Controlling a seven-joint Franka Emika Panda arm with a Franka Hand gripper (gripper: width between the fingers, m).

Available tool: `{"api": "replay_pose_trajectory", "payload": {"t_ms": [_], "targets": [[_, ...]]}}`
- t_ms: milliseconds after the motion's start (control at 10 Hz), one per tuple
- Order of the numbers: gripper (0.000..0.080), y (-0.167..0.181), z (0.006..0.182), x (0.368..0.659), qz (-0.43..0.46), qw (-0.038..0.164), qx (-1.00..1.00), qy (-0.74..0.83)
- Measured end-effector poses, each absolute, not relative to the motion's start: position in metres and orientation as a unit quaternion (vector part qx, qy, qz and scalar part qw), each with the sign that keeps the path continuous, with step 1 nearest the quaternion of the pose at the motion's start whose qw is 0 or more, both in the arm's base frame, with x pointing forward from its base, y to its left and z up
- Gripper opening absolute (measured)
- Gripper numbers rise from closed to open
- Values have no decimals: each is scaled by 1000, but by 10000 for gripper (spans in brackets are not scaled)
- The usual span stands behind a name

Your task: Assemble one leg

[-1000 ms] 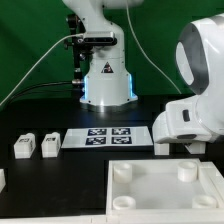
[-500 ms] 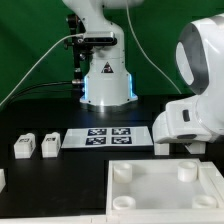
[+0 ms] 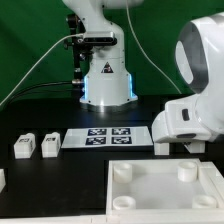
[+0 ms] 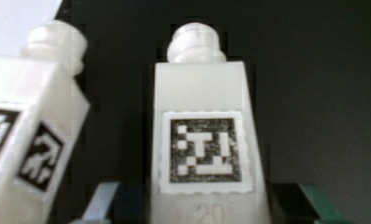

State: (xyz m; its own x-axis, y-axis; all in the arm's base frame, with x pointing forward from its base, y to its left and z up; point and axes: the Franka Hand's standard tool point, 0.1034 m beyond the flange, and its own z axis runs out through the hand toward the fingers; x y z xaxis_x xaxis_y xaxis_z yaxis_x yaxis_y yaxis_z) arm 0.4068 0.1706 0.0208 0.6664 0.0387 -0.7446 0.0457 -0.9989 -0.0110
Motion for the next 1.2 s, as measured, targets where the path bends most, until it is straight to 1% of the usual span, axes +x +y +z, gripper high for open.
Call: {"api": "replay_pose_trajectory", "payload": {"t_ms": [100, 200, 300, 400, 500, 600, 800, 900, 1000, 1100, 1200], "targets": [[291, 167, 37, 419, -391, -4, 920, 32], [291, 160, 59, 430, -378, -13, 925, 45], [291, 155, 76, 448, -333, -21, 941, 52], [291, 148, 103, 462, -268, -25, 961, 61], [291, 145, 130, 470, -222, -22, 973, 63], [291, 146, 146, 481, -162, -26, 984, 62], [291, 146, 133, 480, -63, -33, 996, 60], [291, 146, 136, 485, -4, -38, 997, 60], [291, 144, 136, 484, 22, -39, 997, 58], [291, 134, 146, 506, 70, -43, 995, 64], [291, 114, 160, 534, 129, -42, 988, 69]]}}
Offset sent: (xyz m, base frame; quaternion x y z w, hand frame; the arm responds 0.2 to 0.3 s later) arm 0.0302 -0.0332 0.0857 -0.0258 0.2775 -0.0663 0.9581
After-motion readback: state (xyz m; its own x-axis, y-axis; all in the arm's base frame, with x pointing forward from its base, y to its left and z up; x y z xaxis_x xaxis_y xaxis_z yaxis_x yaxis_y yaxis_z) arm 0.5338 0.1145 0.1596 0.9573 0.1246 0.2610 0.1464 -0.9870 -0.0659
